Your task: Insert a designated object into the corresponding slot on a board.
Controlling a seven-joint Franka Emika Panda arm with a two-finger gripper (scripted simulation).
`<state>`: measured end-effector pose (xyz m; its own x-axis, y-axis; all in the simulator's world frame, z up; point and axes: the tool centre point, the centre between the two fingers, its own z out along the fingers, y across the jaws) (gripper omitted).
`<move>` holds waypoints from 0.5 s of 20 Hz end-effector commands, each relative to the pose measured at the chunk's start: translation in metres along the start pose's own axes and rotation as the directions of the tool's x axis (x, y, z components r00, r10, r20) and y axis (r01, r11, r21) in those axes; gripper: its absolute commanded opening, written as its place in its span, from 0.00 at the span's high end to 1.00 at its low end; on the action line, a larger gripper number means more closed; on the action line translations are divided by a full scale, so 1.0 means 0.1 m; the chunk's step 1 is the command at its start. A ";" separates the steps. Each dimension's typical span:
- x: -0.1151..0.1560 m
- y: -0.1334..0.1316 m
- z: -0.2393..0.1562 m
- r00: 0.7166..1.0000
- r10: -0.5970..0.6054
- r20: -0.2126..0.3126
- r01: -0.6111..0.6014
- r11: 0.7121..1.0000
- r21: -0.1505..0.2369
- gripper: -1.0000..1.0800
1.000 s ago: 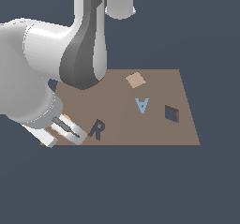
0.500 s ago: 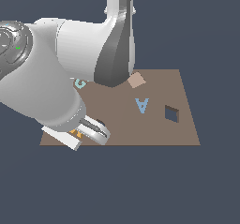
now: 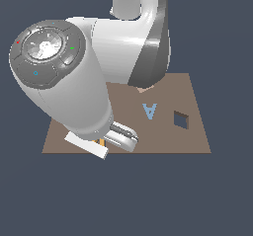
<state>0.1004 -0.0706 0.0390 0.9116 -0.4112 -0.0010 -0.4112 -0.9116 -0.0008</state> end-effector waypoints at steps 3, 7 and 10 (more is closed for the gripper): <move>-0.01 0.01 0.08 1.000 0.000 0.001 0.000 1.000 -0.001 1.00; -0.01 0.01 0.09 1.000 0.000 0.001 0.000 1.000 -0.001 0.04; -0.01 0.01 0.09 1.000 0.000 0.001 0.000 1.000 -0.001 0.04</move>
<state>0.0995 -0.0709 0.0300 0.9117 -0.4109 -0.0019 -0.4109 -0.9117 0.0006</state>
